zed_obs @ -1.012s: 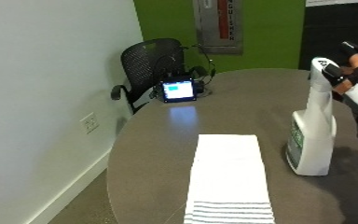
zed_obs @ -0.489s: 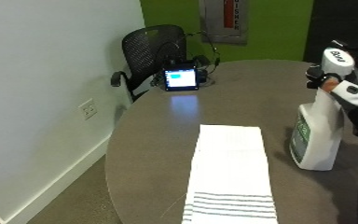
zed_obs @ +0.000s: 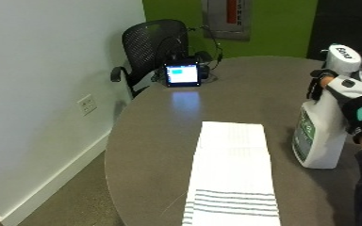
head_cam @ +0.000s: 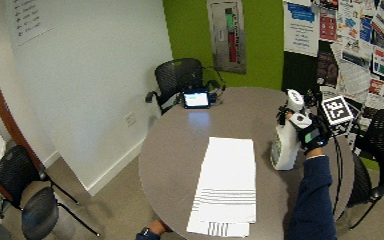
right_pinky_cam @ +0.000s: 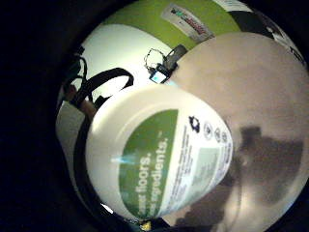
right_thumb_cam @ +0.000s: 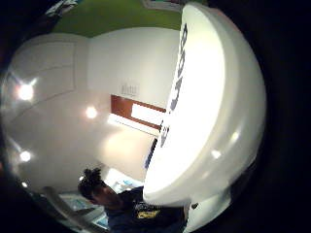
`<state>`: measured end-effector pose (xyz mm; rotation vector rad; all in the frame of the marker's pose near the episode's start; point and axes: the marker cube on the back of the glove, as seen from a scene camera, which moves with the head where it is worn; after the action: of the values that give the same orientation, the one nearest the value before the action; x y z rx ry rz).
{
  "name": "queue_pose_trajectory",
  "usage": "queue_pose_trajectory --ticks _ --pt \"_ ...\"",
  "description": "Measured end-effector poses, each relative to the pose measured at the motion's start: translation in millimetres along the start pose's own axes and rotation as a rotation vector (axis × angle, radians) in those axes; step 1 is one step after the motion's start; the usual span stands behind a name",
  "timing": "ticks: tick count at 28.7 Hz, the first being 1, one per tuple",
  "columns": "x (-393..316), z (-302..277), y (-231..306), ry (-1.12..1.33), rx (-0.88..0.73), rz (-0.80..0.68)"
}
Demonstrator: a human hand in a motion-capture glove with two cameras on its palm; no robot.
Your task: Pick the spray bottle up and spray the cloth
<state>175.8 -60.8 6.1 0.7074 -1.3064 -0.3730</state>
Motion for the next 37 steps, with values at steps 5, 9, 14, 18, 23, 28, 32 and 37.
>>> queue_pose_trajectory --ticks 5,9,14,18,23,28,32,37 --pt "-1 -4 -2 -0.041 0.133 0.039" --pt "-4 -11 -1 -0.018 0.222 0.052" --pt "-7 -18 -2 0.036 0.277 0.048" --pt "-11 -25 -1 0.079 0.281 0.037" --pt "-18 -31 1 0.089 0.298 0.018" --pt "-20 -36 3 0.079 0.307 -0.017" --pt "-29 -42 18 0.015 0.293 -0.025" --pt "-49 -59 52 -0.007 0.269 -0.059"
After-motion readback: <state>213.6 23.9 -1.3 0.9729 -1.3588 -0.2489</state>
